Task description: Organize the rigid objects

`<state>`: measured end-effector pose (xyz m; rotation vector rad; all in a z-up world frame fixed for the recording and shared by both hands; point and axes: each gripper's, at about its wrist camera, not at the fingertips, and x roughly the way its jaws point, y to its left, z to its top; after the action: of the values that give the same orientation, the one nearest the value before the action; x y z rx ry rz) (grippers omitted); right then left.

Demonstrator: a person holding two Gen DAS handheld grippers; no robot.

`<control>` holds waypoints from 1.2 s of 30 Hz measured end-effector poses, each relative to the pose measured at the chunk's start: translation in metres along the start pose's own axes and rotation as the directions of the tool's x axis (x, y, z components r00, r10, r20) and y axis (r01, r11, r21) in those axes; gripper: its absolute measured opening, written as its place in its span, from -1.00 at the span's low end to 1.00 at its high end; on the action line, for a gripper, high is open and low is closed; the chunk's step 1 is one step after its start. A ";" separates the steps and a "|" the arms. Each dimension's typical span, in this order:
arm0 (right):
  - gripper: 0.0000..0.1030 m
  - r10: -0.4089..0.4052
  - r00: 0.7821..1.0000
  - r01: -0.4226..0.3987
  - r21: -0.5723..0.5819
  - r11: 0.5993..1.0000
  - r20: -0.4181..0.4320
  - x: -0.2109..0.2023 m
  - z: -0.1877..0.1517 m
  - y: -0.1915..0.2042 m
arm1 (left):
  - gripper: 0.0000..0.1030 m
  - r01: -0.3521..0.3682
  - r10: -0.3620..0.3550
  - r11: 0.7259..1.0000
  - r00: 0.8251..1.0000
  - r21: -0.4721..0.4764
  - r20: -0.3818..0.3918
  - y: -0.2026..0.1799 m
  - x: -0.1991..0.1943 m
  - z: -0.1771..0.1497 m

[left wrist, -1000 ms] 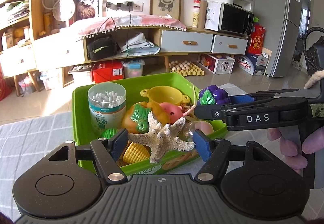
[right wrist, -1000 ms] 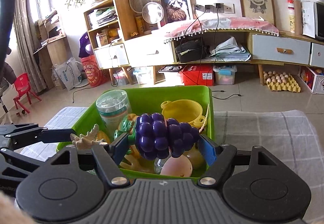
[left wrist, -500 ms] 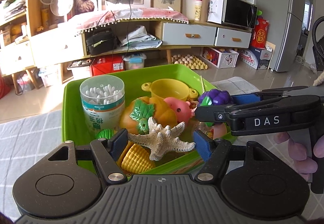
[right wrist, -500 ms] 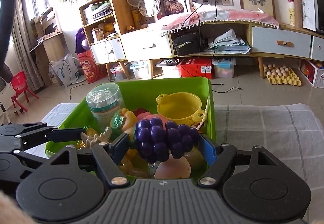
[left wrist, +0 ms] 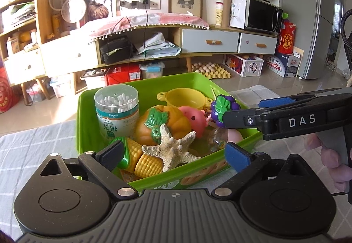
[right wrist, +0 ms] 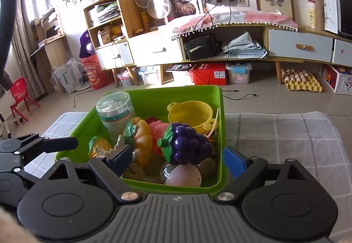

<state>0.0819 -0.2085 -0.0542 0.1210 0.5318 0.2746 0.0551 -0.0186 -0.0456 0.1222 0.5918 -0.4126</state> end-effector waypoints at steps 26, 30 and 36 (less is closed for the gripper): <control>0.43 -0.187 0.962 0.203 0.061 0.977 -0.199 -0.071 -0.031 0.028 | 0.91 -0.346 0.275 0.919 0.908 -0.192 -0.316 -0.001 -0.057 -0.020; 0.43 -0.202 0.958 0.219 0.067 0.973 -0.203 -0.072 -0.033 0.027 | 0.91 -0.385 0.322 0.909 0.891 -0.158 -0.321 -0.005 -0.058 -0.022; 0.43 -0.232 0.949 0.250 0.059 0.966 -0.215 -0.068 -0.034 0.026 | 0.91 -0.398 0.333 0.908 0.876 -0.133 -0.349 -0.006 -0.053 -0.027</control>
<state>0.0019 -0.2016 -0.0456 0.1101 0.7584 0.0237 -0.0010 0.0005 -0.0378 0.1052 0.9077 0.0452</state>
